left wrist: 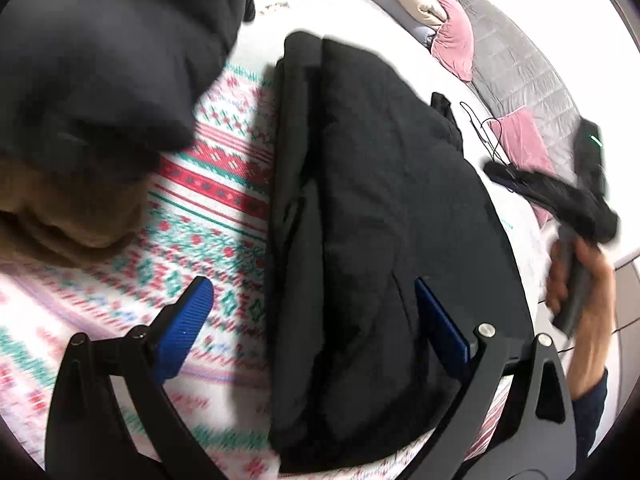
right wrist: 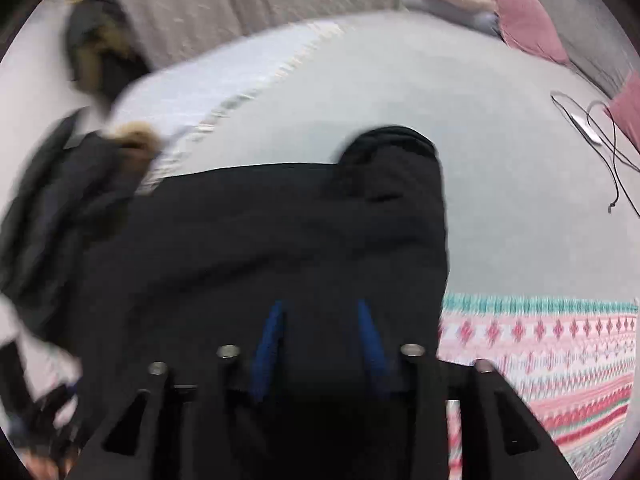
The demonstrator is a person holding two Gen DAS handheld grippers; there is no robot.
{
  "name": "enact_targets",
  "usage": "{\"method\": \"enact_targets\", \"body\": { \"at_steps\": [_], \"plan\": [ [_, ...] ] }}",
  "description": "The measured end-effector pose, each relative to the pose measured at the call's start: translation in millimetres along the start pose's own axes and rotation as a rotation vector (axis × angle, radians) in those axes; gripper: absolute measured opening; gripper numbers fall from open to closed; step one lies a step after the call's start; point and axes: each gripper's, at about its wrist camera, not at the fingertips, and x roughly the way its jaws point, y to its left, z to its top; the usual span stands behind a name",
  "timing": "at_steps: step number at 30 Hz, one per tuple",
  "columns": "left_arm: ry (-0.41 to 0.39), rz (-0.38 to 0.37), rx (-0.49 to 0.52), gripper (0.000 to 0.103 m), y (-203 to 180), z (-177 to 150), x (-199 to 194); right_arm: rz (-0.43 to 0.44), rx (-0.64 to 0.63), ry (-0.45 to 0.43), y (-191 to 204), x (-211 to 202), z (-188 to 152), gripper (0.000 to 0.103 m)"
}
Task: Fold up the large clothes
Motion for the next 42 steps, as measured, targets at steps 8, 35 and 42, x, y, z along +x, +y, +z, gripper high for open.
{"method": "enact_targets", "body": {
  "at_steps": [8, 35, 42],
  "plan": [
    [-0.051, 0.036, 0.068, 0.099, -10.9, -29.6, -43.1, 0.07, -0.067, -0.002, 50.5, -70.7, -111.0, 0.046],
    [0.171, -0.202, -0.223, 0.098, 37.8, -63.1, -4.2, 0.228, 0.336, -0.174, -43.8, -93.0, -175.1, 0.095],
    [0.156, -0.213, -0.203, 0.1, 31.1, -72.9, 1.2, 0.381, 0.534, -0.075, -78.1, -58.3, -189.9, 0.095]
  ]
}}
